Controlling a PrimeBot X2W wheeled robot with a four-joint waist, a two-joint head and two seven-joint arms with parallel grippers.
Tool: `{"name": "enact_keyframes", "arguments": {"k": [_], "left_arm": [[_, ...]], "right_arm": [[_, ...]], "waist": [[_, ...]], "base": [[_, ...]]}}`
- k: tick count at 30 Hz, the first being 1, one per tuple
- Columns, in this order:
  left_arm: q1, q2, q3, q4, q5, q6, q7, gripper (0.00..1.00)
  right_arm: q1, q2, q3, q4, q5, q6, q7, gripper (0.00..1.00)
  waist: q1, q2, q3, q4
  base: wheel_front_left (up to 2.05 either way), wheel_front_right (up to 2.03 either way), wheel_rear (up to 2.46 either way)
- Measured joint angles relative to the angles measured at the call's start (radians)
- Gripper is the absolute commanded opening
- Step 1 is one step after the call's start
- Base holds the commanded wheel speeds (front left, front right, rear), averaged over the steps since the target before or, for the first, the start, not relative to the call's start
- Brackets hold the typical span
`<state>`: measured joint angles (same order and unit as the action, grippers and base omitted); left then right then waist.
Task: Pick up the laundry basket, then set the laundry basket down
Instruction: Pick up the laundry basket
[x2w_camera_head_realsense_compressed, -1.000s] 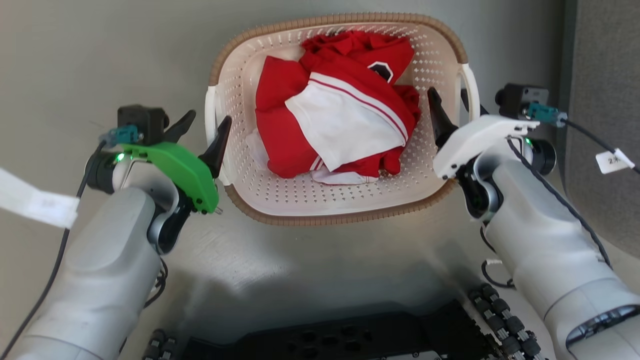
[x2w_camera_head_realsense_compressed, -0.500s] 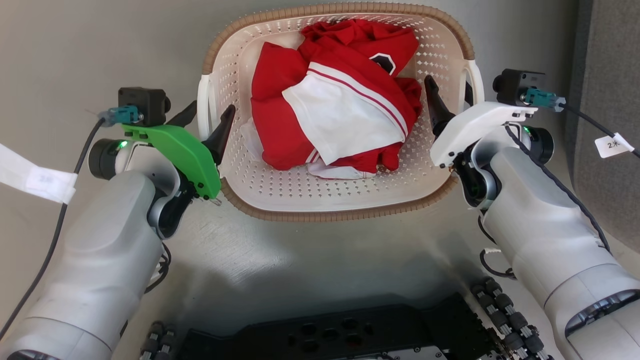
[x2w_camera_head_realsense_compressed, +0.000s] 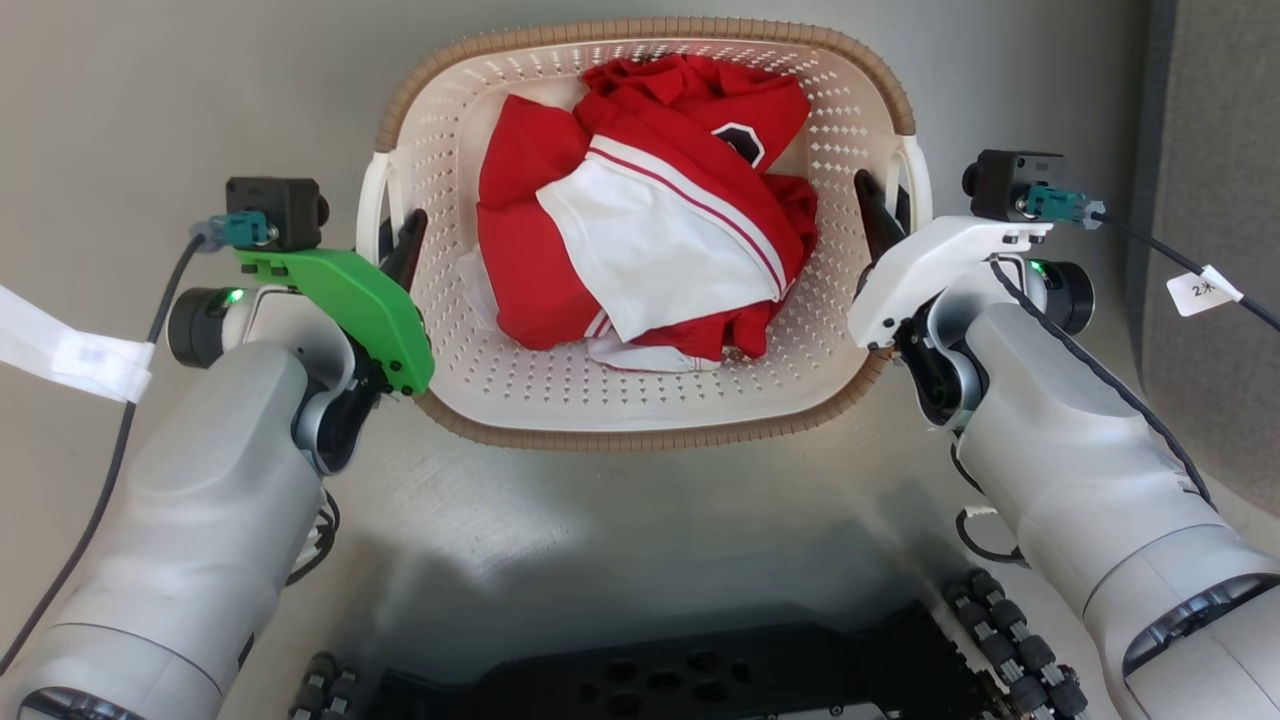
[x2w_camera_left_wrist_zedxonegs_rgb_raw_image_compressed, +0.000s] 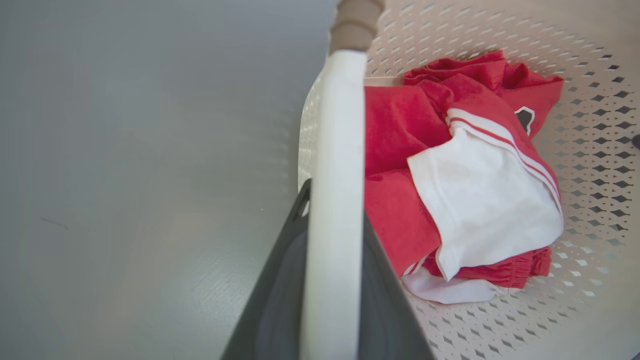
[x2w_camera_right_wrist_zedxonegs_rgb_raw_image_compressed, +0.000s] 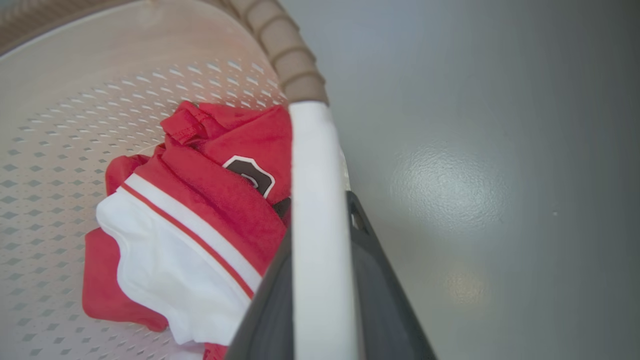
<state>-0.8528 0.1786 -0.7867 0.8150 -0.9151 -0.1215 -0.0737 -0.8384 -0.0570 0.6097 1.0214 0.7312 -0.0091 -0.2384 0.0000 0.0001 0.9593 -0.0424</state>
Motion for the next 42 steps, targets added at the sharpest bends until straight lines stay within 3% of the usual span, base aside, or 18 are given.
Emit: {"name": "enact_keyframes", "arguments": {"k": [18, 33, 42], "left_arm": [[0.035, -0.017, -0.075, 0.061, -0.097, 0.0, -0.006, 0.0], [0.117, -0.038, -0.105, 0.116, -0.196, 0.0, 0.064, 0.0], [0.202, -0.065, -0.149, 0.163, -0.245, 0.0, 0.145, 0.0]], "right_arm": [[0.023, -0.005, 0.103, 0.054, 0.044, 0.053, -0.001, 0.0], [0.095, -0.005, 0.154, 0.086, 0.133, 0.091, 0.11, 0.0], [0.196, -0.009, 0.205, 0.089, 0.198, 0.097, 0.203, 0.0]], "waist": [[0.0, 0.0, -0.197, -0.01], [0.0, 0.0, -0.394, -0.021], [-0.0001, 0.0, -0.538, -0.031]], "base": [[0.0, 0.0, 0.0], [0.0, 0.0, 0.0], [0.0, 0.0, 0.0]]}}
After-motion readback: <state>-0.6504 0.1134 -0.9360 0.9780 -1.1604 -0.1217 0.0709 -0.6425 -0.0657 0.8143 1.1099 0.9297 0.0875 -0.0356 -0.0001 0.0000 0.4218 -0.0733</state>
